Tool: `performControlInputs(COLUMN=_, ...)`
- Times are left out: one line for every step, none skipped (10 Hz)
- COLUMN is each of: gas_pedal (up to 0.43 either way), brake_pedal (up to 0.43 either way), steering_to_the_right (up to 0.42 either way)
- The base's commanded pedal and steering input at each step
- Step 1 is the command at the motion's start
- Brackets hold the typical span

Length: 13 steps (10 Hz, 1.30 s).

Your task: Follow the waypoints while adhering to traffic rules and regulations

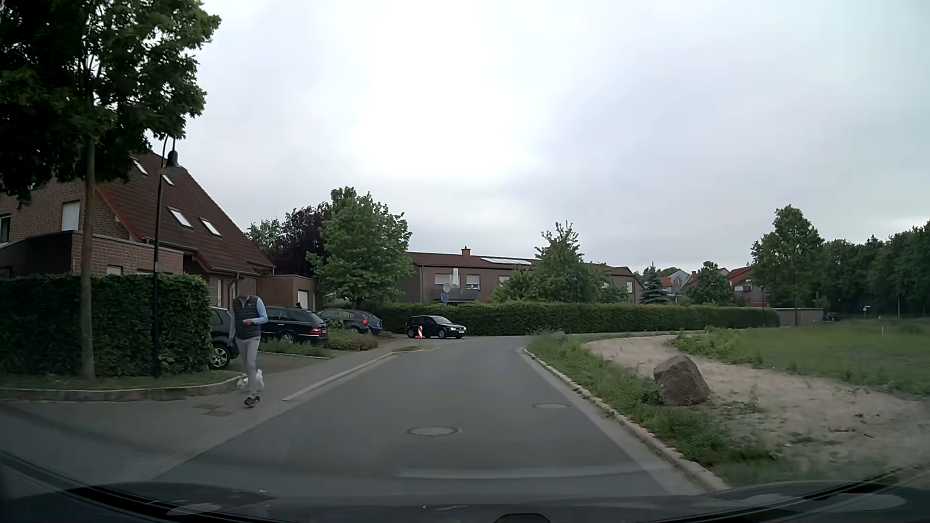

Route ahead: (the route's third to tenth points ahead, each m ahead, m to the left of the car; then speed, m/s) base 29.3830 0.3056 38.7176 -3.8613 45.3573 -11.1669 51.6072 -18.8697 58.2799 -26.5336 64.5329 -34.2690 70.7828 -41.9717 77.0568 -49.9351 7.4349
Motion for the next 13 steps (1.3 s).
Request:
performControlInputs(gas_pedal=0.150, brake_pedal=0.000, steering_to_the_right=-0.008)
performControlInputs(gas_pedal=0.150, brake_pedal=0.000, steering_to_the_right=-0.007)
performControlInputs(gas_pedal=0.150, brake_pedal=0.000, steering_to_the_right=-0.006)
performControlInputs(gas_pedal=0.150, brake_pedal=0.000, steering_to_the_right=-0.006)
performControlInputs(gas_pedal=0.150, brake_pedal=0.000, steering_to_the_right=-0.006)
performControlInputs(gas_pedal=0.150, brake_pedal=0.000, steering_to_the_right=-0.006)
performControlInputs(gas_pedal=0.150, brake_pedal=0.000, steering_to_the_right=-0.006)
performControlInputs(gas_pedal=0.150, brake_pedal=0.000, steering_to_the_right=-0.007)
performControlInputs(gas_pedal=0.150, brake_pedal=0.000, steering_to_the_right=-0.008)
performControlInputs(gas_pedal=0.150, brake_pedal=0.000, steering_to_the_right=-0.009)
performControlInputs(gas_pedal=0.150, brake_pedal=0.000, steering_to_the_right=-0.009)
performControlInputs(gas_pedal=0.150, brake_pedal=0.000, steering_to_the_right=-0.008)
performControlInputs(gas_pedal=0.150, brake_pedal=0.000, steering_to_the_right=-0.005)
